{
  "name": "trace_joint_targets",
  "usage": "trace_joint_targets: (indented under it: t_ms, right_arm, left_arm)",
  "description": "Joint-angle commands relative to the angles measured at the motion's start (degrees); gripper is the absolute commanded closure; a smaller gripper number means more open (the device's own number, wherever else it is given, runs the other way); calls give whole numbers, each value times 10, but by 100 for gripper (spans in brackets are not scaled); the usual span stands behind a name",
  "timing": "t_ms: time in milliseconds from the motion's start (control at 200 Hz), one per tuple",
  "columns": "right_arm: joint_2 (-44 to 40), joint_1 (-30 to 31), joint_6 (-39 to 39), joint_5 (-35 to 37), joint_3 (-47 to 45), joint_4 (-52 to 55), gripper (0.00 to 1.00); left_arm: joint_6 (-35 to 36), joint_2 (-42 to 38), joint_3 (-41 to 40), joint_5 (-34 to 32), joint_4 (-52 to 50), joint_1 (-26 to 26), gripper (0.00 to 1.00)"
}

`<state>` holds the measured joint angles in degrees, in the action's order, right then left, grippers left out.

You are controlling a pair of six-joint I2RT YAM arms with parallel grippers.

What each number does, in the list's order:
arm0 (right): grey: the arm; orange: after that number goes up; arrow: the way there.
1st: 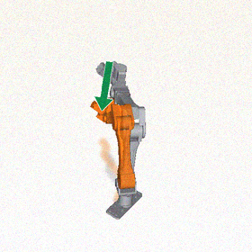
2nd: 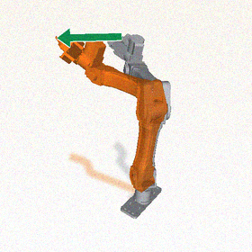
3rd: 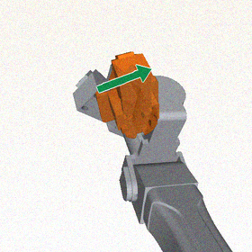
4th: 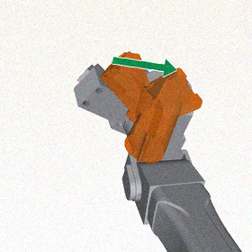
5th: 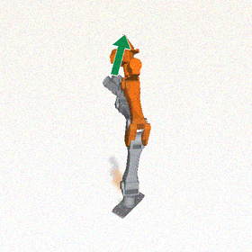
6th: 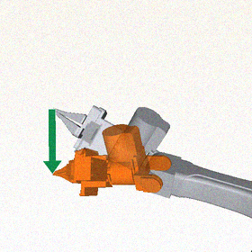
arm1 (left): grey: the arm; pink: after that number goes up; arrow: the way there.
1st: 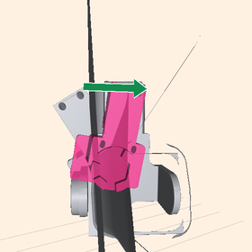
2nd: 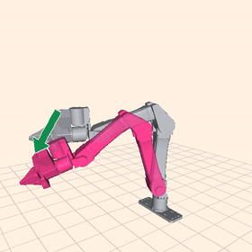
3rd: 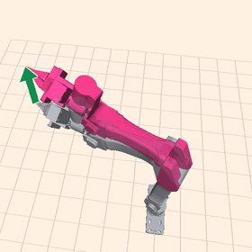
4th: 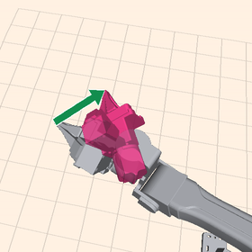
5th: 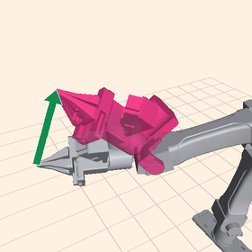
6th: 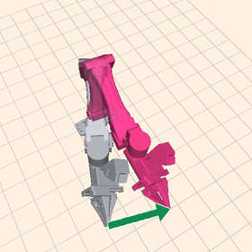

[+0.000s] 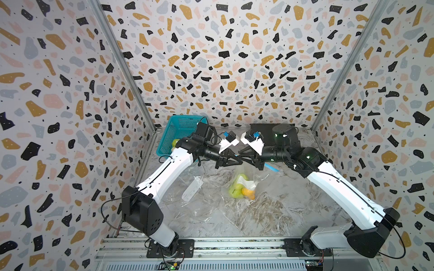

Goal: Open the zip-top bag and take out the pear
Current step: Unzip the zipper on the zipper food storage bag.

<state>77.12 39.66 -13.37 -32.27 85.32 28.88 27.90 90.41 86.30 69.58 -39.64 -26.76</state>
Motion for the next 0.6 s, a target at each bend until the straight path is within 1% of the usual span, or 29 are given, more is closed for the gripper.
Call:
trace_joint_targets:
  t_ms: [0,170,436,521,596]
  right_arm:
    - [-15,2,-3,1,1,-13,82]
    - [-11,2,1,-2,4,-16,94]
    - [-21,2,5,15,-14,-18,96]
    - [-31,2,8,23,-27,-22,96]
    - [-39,2,10,30,-39,-25,96]
  left_arm:
    - [12,4,27,16,-9,1,100]
    - [13,4,26,15,-10,1,100]
    - [6,0,23,22,3,6,100]
    - [-17,-7,14,34,35,16,100]
    - [-57,-16,-2,49,85,27,100]
